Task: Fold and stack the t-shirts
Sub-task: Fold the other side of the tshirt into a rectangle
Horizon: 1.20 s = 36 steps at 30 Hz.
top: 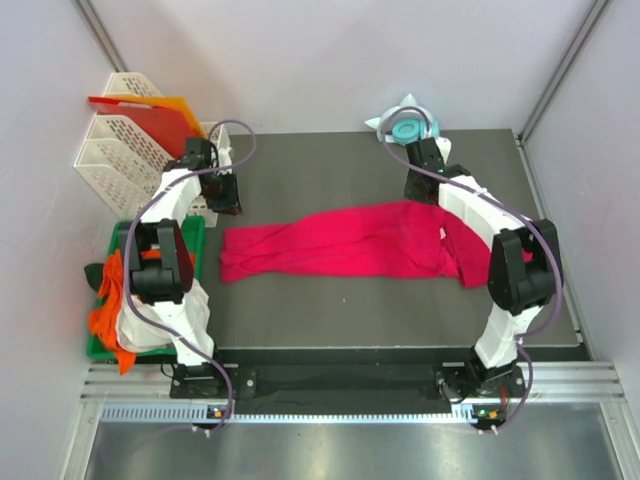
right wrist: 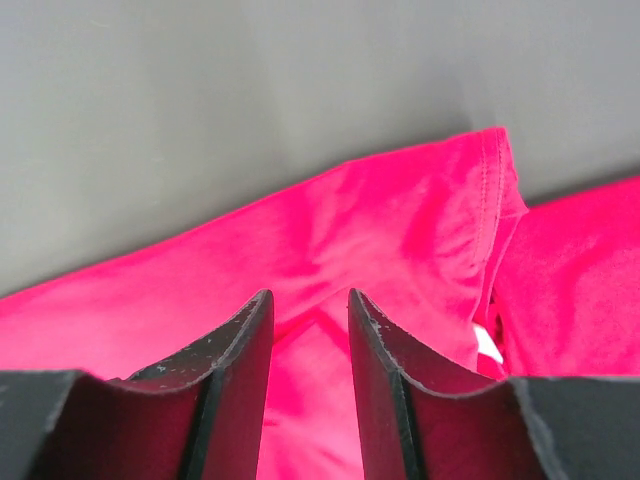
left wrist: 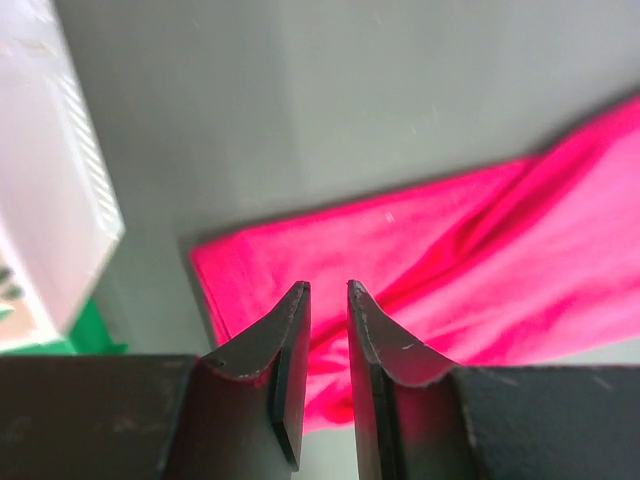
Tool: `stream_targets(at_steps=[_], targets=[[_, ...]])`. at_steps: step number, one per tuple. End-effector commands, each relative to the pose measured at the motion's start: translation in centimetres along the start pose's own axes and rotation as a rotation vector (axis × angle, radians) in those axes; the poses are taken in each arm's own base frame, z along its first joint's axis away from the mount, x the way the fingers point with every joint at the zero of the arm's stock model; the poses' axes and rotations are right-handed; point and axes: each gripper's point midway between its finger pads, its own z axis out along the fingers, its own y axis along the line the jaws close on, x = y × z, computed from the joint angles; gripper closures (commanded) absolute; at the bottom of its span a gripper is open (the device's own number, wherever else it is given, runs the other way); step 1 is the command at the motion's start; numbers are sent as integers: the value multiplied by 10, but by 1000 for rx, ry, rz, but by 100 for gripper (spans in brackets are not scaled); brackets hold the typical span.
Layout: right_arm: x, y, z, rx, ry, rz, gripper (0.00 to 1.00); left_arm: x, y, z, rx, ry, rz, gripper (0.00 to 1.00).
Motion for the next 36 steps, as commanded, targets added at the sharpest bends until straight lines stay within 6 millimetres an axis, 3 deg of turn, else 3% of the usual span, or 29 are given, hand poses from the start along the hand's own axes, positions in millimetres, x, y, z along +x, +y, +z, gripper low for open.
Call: stream_targets(at_steps=[1, 3, 4, 7, 12, 20, 29, 33, 34, 36], targets=[[1, 5, -32, -52, -32, -20, 64, 16, -25, -6, 74, 15, 78, 74], [12, 3, -36, -49, -32, -5, 64, 30, -31, 4, 55, 62, 109, 74], [31, -3, -30, -34, 2, -8, 64, 37, -35, 11, 58, 86, 120, 75], [55, -7, -23, -37, 51, 3, 65, 47, -42, 18, 57, 118, 144, 76], [75, 15, -13, -142, 92, -24, 62, 50, -48, 22, 66, 124, 163, 76], [73, 29, -4, -186, 90, -3, 60, 55, -48, 26, 69, 147, 160, 76], [92, 28, 21, -143, 144, -28, 61, 60, -46, 30, 69, 163, 157, 76], [99, 27, 27, -135, 155, -30, 79, 63, -46, 31, 69, 171, 157, 76], [98, 25, 27, -133, 151, -28, 94, 63, -46, 31, 71, 171, 158, 76], [94, 24, 23, -132, 131, -23, 100, 65, -46, 32, 74, 174, 157, 76]])
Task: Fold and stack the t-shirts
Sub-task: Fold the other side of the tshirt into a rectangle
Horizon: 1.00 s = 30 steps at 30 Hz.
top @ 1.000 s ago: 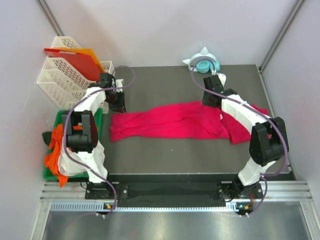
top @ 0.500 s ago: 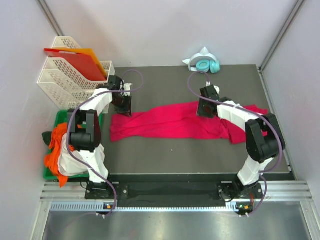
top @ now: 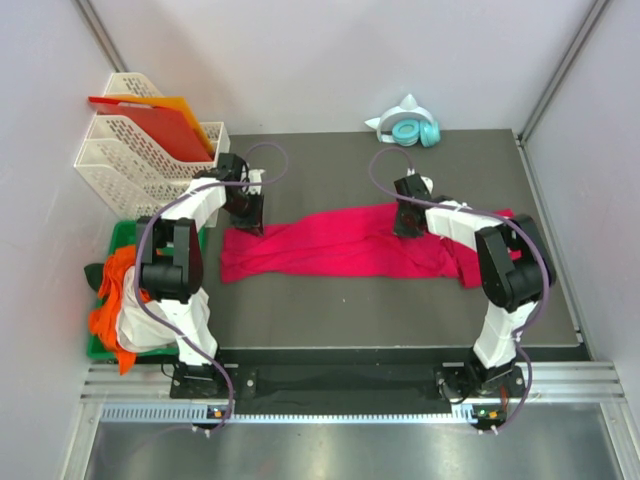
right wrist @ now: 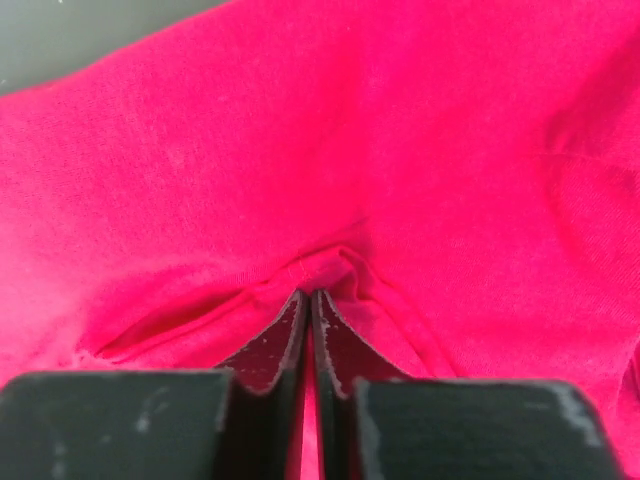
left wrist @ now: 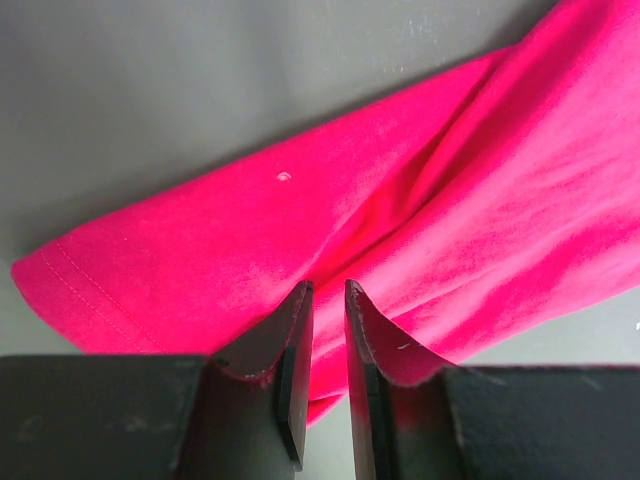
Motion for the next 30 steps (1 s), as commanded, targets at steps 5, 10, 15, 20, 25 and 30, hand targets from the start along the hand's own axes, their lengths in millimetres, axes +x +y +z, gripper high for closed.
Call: stream_targets(at_steps=[5, 10, 15, 20, 25, 30], targets=[[-24, 13, -23, -18, -109, -1, 100, 6, -3, 8, 16, 19, 20, 76], [-27, 25, -48, -28, -146, -23, 100, 9, -4, 12, 14, 32, 25, 76], [-18, 37, -69, -40, -163, -53, 100, 10, -6, 14, 14, 38, 32, 76], [16, 45, -74, -44, -113, -94, 100, 11, -9, 17, 10, 47, 41, 76], [55, 48, -75, -52, -56, -108, 100, 12, -9, 19, 4, 53, 47, 76], [91, 46, -75, -51, -2, -129, 100, 13, -8, 21, 3, 58, 47, 76]])
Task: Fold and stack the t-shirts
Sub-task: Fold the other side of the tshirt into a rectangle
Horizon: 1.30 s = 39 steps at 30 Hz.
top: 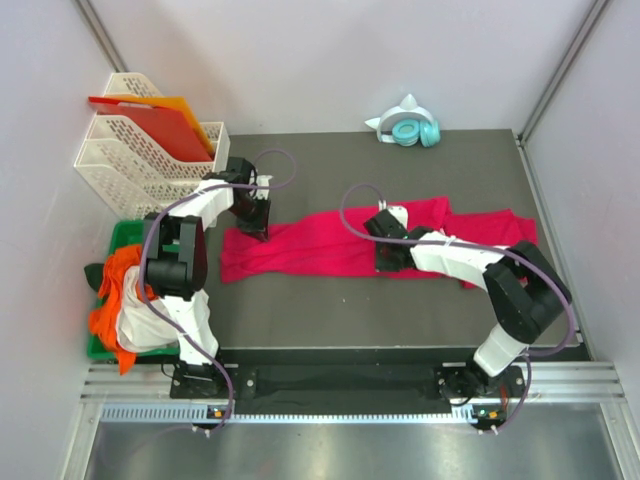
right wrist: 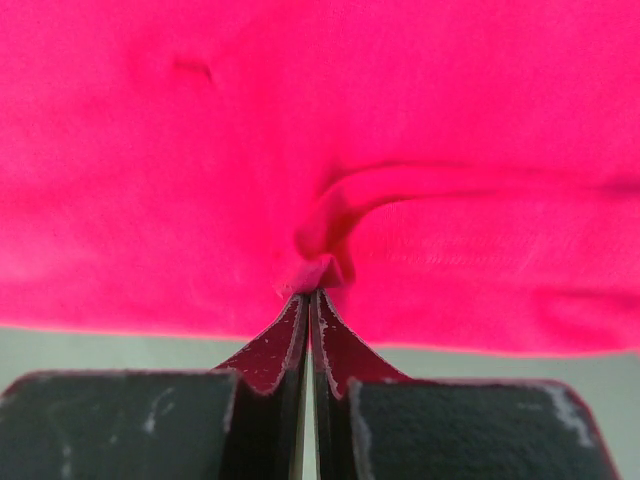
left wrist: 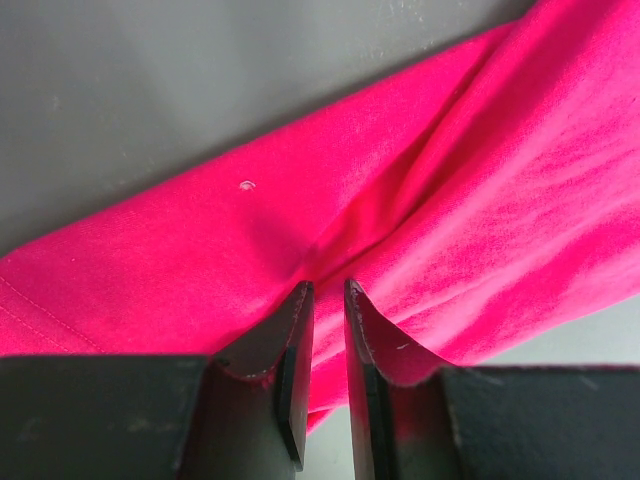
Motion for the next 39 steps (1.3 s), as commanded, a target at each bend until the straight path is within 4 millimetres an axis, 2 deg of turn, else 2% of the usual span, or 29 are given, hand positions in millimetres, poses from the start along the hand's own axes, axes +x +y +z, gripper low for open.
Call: stream_targets(at_steps=[1, 2, 4, 5, 7, 8, 9, 11, 12, 14, 16, 18, 20, 24, 28, 32, 39], targets=[[5, 10, -18, -23, -29, 33, 100, 1, 1, 5, 2, 6, 16, 76], [-2, 9, -21, -15, -53, 38, 100, 1, 1, 5, 2, 8, 16, 76], [-16, 9, -29, -7, -92, 46, 90, 0, 0, 6, 7, 6, 15, 76], [-35, 13, -36, -7, -137, 59, 86, 0, 0, 6, 10, 7, 16, 76], [-57, 9, -41, 1, -165, 71, 78, -1, -1, 5, 10, 6, 15, 76], [-75, 13, -48, -12, -196, 86, 75, -2, -1, 5, 9, 3, 16, 76], [-86, 7, -48, -2, -215, 89, 71, -2, -1, 4, 9, 1, 16, 76], [-104, 3, -46, 9, -232, 99, 69, -2, -1, 5, 8, 3, 17, 76], [-111, -5, -43, 27, -236, 106, 68, -1, 0, 6, 8, 7, 14, 76], [-119, -17, -26, 50, -224, 114, 71, 0, 1, 7, 5, 12, 13, 76], [-119, -24, -8, 66, -197, 122, 74, 1, 0, 9, 7, 15, 12, 76], [-115, -38, 12, 101, -158, 126, 82, 1, 0, 8, 9, 17, 12, 76], [-117, -43, 21, 105, -145, 134, 90, 2, 0, 8, 7, 18, 13, 76], [-106, -46, 35, 116, -114, 121, 93, 3, 1, 10, 5, 23, 13, 77], [-95, -49, 36, 118, -94, 120, 94, 4, 2, 13, 4, 33, 9, 77], [-90, -51, 27, 104, -104, 138, 95, 6, 2, 17, 10, 45, 6, 77], [-66, -59, 20, 103, -69, 127, 95, 7, 5, 25, 6, 70, -9, 77]])
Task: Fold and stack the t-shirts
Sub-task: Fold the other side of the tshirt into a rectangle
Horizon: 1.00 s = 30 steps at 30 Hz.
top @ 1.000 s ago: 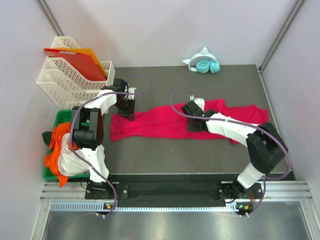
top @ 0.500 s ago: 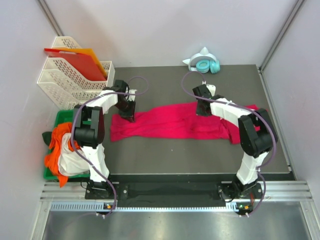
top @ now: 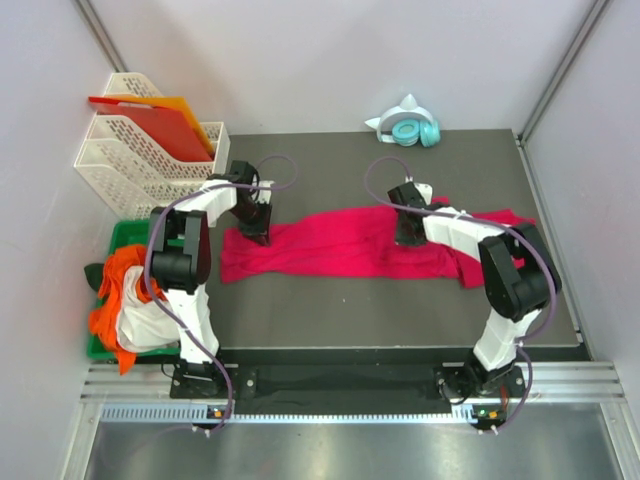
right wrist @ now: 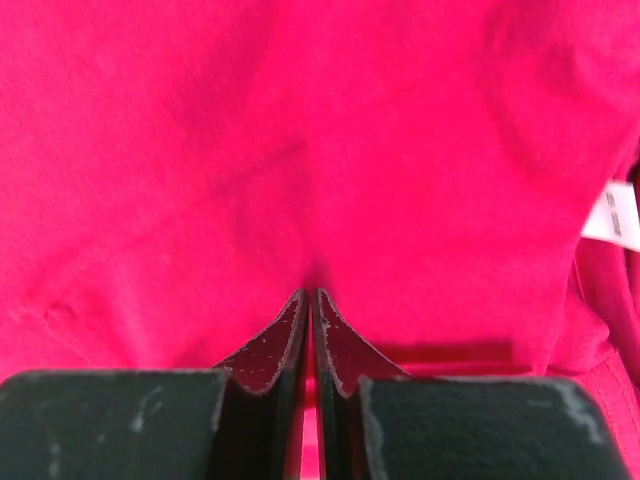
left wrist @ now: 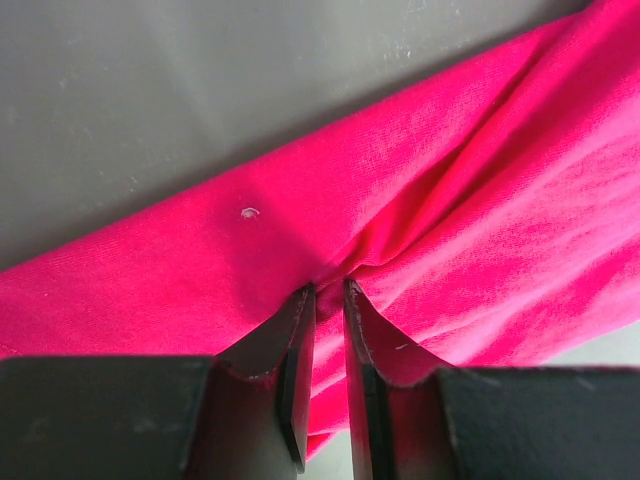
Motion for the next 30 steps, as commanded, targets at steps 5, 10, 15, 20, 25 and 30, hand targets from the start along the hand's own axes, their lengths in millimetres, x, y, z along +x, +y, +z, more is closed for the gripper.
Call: stream_targets(at_steps=[5, 10, 15, 20, 25, 30], targets=[[13, 1, -28, -45, -40, 2, 96, -2, 1, 8, 0, 13, 5, 78], [22, -2, -44, -52, -54, -6, 97, -2, 3, 8, -7, 15, 8, 78], [31, -2, -56, -61, -48, -31, 98, -1, 3, 9, -9, 20, 8, 78], [52, 1, -55, -68, 0, -46, 98, -2, 3, 9, -15, 19, 10, 78], [47, -3, -59, -42, -32, -34, 98, -6, 3, 3, -23, 3, 14, 79], [-29, 2, -87, -79, -206, 72, 91, -29, -4, -29, -27, -125, 21, 78]])
